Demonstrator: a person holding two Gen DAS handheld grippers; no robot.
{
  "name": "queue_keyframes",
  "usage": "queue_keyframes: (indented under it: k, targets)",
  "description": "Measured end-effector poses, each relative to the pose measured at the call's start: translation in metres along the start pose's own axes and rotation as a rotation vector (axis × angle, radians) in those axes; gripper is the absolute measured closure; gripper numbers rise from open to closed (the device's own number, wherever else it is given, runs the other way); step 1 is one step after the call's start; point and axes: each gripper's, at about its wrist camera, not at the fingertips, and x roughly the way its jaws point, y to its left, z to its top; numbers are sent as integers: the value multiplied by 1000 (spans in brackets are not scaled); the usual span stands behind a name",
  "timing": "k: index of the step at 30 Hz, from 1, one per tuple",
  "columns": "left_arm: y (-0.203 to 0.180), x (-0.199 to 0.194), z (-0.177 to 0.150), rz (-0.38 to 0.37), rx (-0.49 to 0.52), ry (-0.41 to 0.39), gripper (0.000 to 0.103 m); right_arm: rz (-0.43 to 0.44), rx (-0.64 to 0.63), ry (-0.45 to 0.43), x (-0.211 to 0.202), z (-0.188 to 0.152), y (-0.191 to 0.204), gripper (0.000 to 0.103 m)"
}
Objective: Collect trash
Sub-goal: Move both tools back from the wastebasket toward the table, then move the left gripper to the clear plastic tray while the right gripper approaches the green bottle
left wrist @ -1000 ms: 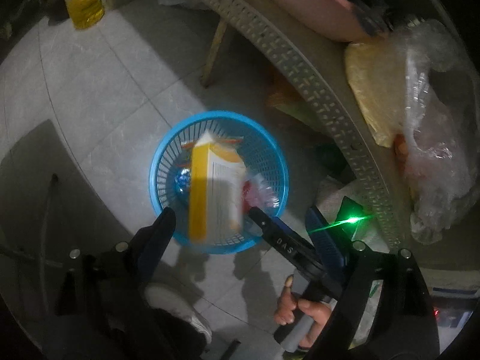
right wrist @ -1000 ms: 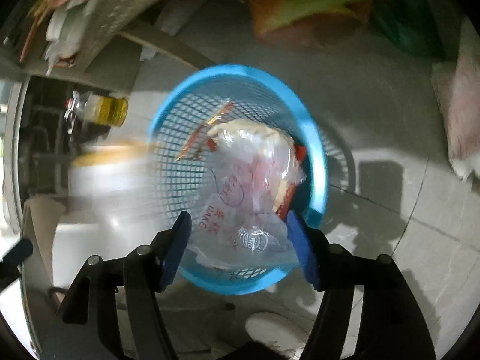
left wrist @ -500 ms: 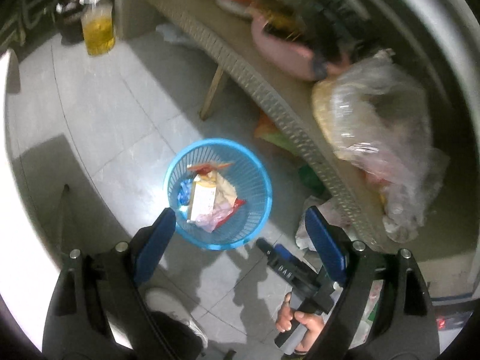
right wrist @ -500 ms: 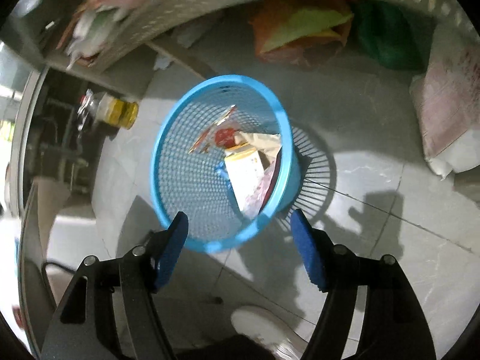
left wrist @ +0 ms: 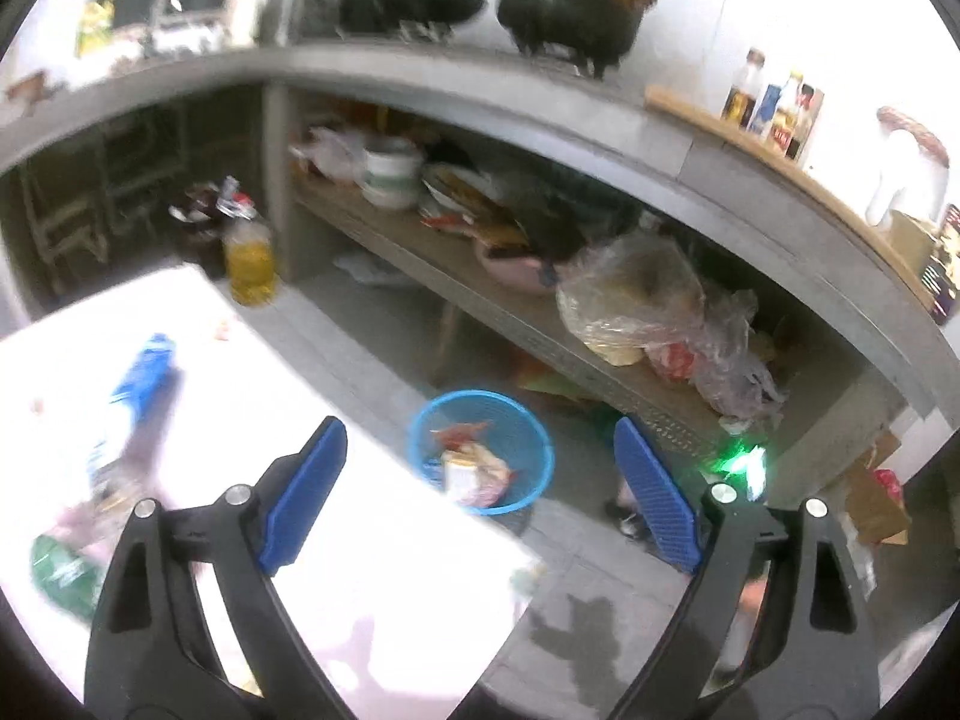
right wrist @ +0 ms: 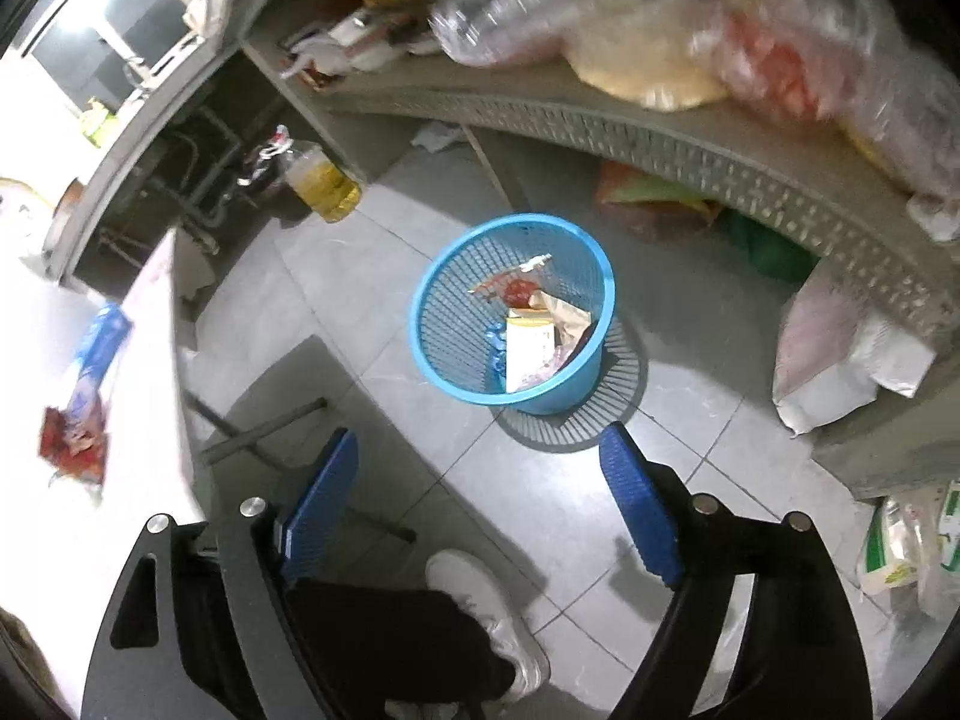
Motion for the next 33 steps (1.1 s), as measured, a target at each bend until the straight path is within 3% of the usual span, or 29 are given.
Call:
queue_keyframes:
  k: [3,8,16,22,26,30,33]
  targets:
    - [25,-50,-31,69,-28,-35,16,31,-42,-31,-30,-3,15,23]
    - [76,-123,-100,240,-184,-36,16,136,-138,-54,-63,-5,60,23]
    - [122,-161,-176,342,-433,-14,16,319,-377,40,-54,-16,169,23]
    - [136,-156,-198,374,-484,-4,16,436,-596,132,-41,-51,256,23]
    - [147,-147,-214,381,-522,32,16,461,-706,163,-32,-64,295,23]
    - [154,-145,-227,304,-571,47,23,474,-806,173,-19,-68,332,23]
    - [155,-138,-236,197,-610,59,30,482,-849,220,-1,-69,351,23]
